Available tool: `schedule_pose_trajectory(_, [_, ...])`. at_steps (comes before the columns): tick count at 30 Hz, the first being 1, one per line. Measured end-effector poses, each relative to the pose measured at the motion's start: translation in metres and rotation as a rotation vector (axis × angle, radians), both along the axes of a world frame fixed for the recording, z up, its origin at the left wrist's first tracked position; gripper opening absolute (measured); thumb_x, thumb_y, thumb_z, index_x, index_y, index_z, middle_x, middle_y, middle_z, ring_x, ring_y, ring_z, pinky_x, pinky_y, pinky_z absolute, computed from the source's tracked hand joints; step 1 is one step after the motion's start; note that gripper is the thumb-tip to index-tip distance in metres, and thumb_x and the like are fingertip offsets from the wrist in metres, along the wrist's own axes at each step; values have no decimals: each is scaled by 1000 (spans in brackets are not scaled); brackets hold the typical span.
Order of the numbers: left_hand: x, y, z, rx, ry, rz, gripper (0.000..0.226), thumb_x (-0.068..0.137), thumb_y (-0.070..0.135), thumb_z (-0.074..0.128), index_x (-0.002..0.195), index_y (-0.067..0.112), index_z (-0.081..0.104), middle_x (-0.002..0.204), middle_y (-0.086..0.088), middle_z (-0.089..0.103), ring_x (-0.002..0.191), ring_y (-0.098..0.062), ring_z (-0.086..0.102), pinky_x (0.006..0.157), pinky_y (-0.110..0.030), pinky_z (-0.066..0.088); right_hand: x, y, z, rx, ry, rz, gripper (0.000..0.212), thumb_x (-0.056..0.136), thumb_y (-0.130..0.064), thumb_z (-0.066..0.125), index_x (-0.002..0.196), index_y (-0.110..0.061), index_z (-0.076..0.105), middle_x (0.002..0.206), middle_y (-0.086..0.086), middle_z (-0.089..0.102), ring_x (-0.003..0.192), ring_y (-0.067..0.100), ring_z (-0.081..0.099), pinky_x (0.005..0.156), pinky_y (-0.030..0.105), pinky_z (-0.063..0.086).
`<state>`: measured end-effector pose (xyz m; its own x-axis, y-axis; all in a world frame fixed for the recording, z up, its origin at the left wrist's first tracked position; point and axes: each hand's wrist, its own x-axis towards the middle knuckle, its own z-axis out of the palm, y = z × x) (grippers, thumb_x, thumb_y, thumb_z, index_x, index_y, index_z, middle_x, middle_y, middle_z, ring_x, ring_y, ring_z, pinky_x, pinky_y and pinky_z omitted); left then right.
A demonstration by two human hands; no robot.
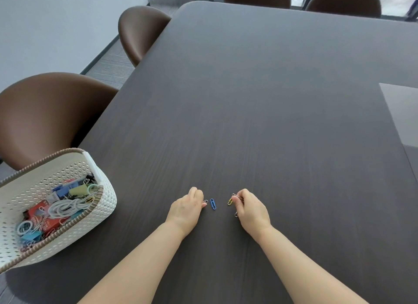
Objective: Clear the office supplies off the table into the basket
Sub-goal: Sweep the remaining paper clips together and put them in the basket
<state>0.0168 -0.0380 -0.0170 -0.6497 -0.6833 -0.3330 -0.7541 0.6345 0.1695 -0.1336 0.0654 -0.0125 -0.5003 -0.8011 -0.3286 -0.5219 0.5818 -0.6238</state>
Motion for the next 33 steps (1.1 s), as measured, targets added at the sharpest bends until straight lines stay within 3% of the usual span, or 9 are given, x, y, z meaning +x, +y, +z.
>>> schedule_pose_trajectory(4, [8,4,-5,-54,137,60,27,97,33,44,98,8,52,96,-3,50,67,-27,55,55,-30,32,-5,3,7,-61,-292,-166,27,99,-28,35,77,-13,42,72,-5,46,62,9,42,59,25,34])
schedule_pose_trajectory(8, [8,1,1,59,157,107,25,96,34,42,111,15,49,108,3,54,88,-23,59,71,-32,41,-10,4,10,-180,-809,-344,28,100,-21,34,74,-14,38,62,-2,43,43,7,29,40,17,25])
schedule_pose_trajectory(11, [7,1,4,74,145,105,23,97,33,41,111,17,51,111,2,53,90,-22,58,74,-31,41,-15,7,13,-247,-1079,-391,21,99,-17,39,78,-13,44,52,-4,42,39,6,25,34,16,20])
schedule_pose_trajectory(16, [2,3,7,99,54,98,21,99,32,35,102,15,46,103,0,43,73,-23,45,65,-30,34,-19,11,3,-275,-1279,-495,26,97,-8,37,101,-7,63,52,-1,44,39,6,32,34,16,24])
schedule_pose_trajectory(20, [4,4,5,152,143,155,15,99,28,34,89,17,34,95,4,36,70,-22,44,66,-30,35,-23,14,2,-286,-1372,-611,27,86,-7,31,70,-6,53,59,5,45,40,10,36,34,18,30])
schedule_pose_trajectory(23, [3,6,7,282,421,306,11,97,18,41,87,15,41,85,4,48,75,-19,49,61,-25,35,-25,12,2,-249,-1191,-594,39,92,-21,38,54,-14,34,56,2,44,43,12,32,38,19,26])
schedule_pose_trajectory(27, [-2,6,12,494,613,428,19,98,8,37,108,22,44,79,7,50,78,-7,48,67,-12,36,-23,10,5,-157,-514,-298,47,95,-33,44,53,-18,28,47,-8,29,47,11,23,49,27,20])
schedule_pose_trajectory(29, [-7,6,11,645,664,517,26,98,6,32,108,22,51,74,6,46,73,-4,44,71,-14,35,-25,14,4,-78,-187,-83,40,94,-36,46,59,-18,40,44,-7,37,45,9,32,52,28,27])
schedule_pose_trajectory(33, [-14,3,12,825,744,708,34,93,-2,27,80,14,54,60,1,35,45,-6,26,39,-12,25,-25,22,5,28,62,185,11,85,-39,59,91,-29,61,57,-12,41,59,3,41,57,22,33])
